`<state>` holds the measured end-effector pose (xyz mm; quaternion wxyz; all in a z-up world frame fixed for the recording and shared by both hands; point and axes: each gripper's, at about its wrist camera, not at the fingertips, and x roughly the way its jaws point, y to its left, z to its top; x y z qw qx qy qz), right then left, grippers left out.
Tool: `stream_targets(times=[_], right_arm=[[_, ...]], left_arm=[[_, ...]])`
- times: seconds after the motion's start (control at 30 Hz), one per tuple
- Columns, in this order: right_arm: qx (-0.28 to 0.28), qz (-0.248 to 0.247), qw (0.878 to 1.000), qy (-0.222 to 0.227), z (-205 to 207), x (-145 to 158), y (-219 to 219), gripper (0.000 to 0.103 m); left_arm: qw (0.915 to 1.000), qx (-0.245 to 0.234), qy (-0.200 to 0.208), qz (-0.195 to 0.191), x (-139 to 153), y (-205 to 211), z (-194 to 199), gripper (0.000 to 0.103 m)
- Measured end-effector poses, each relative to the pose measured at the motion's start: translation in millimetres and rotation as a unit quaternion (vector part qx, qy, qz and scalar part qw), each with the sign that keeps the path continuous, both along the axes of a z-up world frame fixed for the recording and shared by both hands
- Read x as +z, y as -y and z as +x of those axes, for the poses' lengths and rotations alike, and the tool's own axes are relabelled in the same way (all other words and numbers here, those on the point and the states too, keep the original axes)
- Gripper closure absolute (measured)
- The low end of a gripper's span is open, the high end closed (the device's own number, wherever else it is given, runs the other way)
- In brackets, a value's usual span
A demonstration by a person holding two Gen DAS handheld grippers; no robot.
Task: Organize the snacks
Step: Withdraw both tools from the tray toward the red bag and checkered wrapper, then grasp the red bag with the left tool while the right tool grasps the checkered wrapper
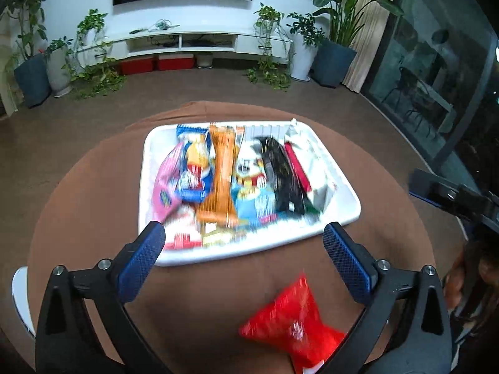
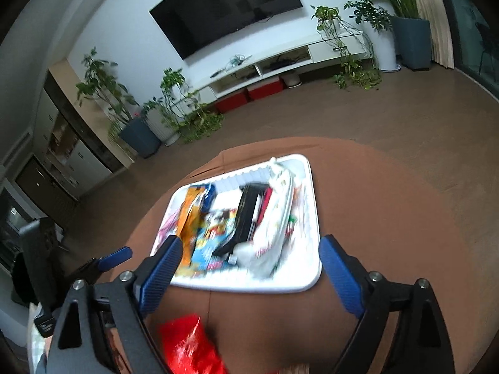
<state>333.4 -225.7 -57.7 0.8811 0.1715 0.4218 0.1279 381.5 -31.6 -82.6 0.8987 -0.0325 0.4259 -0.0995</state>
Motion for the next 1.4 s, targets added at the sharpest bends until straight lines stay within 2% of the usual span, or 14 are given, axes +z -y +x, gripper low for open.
stream_targets(times=[0.17,0.23,0.3,0.33,0.47,0.6,0.77,1.07,1.17,1.2,1.23,1.4], right_arm=[[-0.014,0.001,1.000,0.001,-60.9,-10.2,7.5,0.009],[-0.020,-0.001,1.000,-0.003,-85.7,-16.9,9.4,0.009],[-0.030,0.005,1.000,-0.005,-106.1,-21.8,15.6,0.009],[-0.039,0.006,0.999,-0.003,-121.1,-24.8,17.8,0.009],[-0.050,-0.009,0.999,0.003,-156.1,-33.6,16.1,0.009],[-0.053,-0.008,0.999,-0.010,-168.3,-45.4,15.0,0.009],[-0.057,-0.012,0.998,0.002,-180.0,-45.3,17.8,0.009],[-0.060,-0.026,0.998,0.008,-185.3,-48.4,18.0,0.009],[-0.061,-0.030,0.998,0.010,-183.1,-48.9,17.6,0.009],[-0.062,-0.031,0.998,0.009,-182.5,-49.5,18.2,0.009],[-0.064,-0.031,0.997,0.007,-181.7,-50.1,18.5,0.010],[-0.061,-0.038,0.997,-0.004,-176.3,-54.2,20.8,0.011]], left_arm=[[1.0000,-0.003,0.002,0.001,-10.7,14.7,-49.5,0.000],[0.9997,0.007,-0.019,-0.011,-20.8,18.5,-64.6,0.000],[0.9971,0.027,-0.056,-0.044,-35.1,17.4,-77.3,0.000],[0.9960,0.038,-0.061,-0.053,-40.0,16.5,-84.0,0.000],[0.9956,0.054,-0.067,-0.036,-49.7,26.1,-102.4,0.001],[0.9962,0.063,-0.059,-0.007,-45.1,37.8,-103.9,0.002],[0.9946,0.079,-0.065,0.016,-46.1,42.7,-94.4,0.002],[0.9910,0.086,-0.092,0.044,-65.8,53.8,-66.7,0.002],[0.9911,0.081,-0.096,0.045,-70.5,57.6,-61.1,0.015],[0.9910,0.078,-0.100,0.042,-73.0,58.9,-59.4,0.026],[0.9910,0.075,-0.105,0.038,-75.4,59.6,-58.0,0.032],[0.9920,0.065,-0.098,0.044,-76.6,64.1,-54.4,0.042]])
